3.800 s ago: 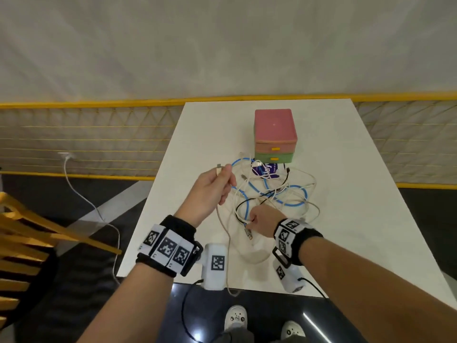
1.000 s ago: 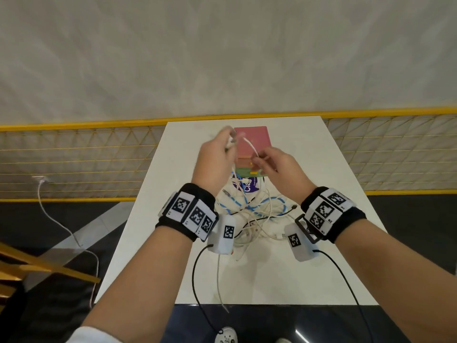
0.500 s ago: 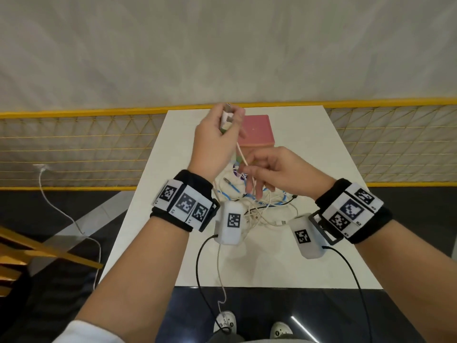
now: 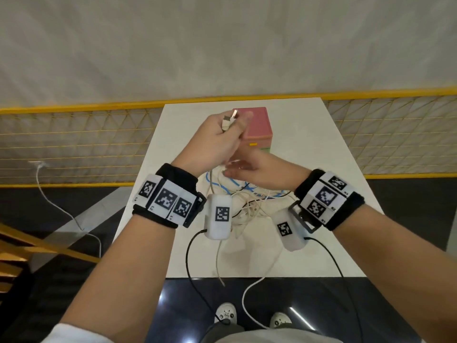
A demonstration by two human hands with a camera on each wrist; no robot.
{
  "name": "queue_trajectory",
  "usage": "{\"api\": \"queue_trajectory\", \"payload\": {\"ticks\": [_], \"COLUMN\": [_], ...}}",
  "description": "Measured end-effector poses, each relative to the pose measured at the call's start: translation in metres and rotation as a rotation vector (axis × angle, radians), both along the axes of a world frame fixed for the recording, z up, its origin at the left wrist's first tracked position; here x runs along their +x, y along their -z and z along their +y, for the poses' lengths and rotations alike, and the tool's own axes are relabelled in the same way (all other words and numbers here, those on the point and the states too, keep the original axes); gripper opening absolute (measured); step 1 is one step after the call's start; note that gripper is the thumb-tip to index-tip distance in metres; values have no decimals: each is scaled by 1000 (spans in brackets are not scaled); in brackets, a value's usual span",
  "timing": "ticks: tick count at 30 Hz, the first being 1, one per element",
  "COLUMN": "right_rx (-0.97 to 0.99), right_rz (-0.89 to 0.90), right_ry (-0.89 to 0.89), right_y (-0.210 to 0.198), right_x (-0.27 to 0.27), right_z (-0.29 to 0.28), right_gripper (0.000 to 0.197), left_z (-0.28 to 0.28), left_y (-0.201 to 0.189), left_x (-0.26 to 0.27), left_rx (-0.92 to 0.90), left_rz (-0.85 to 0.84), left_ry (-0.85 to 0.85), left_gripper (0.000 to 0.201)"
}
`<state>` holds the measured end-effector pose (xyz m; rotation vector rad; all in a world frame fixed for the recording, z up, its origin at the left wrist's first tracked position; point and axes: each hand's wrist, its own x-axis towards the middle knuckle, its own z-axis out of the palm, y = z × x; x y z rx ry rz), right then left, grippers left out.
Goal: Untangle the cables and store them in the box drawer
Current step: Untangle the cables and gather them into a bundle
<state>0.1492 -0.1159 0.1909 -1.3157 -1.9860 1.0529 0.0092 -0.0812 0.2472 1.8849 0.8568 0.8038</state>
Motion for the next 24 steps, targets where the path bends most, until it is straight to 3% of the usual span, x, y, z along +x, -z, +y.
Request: {"api": "queue_trajectory", "payload": {"ticks": [1,4,7,9,11,12,14,20,24], "right_rx": [-21,-39,152,351,404,345,167,-218,-521], "right_rz": [12,-86,18,190,214,202,186,85,-19], "right_ry": [-40,-82,174,401,371,276,44,-61,-89], "right_y": [4,30,46,36,22,15,13,98,134], "right_x": [-8,-25,-31,-29,-26,-29,-37,-32,-16], "right_z": [-1,-13,-23,-19,-10,-8,-10,-60,-84], "right_gripper": [17,18,4,35,68,62,20,30,29], "left_z": [1,9,16,13,6,2,-1,11,15], "left_y": [-2,-9,-15,-13,-11,-10,-10,-23,-30], "left_x": [1,-3,-12,-14,-11,-9,-6,-23,-34], "left_rx": [-7,-15,-99,-155,-190,-196,-185,-81,-52], "left_rz": [-49,-193,-276,-267,-254,-265,-315,-537,-582], "left_ry": [-10,-66,-50,6,73,96,98,-115,-211], "left_gripper": [40,42,42,43,44,45,45,40,42]}}
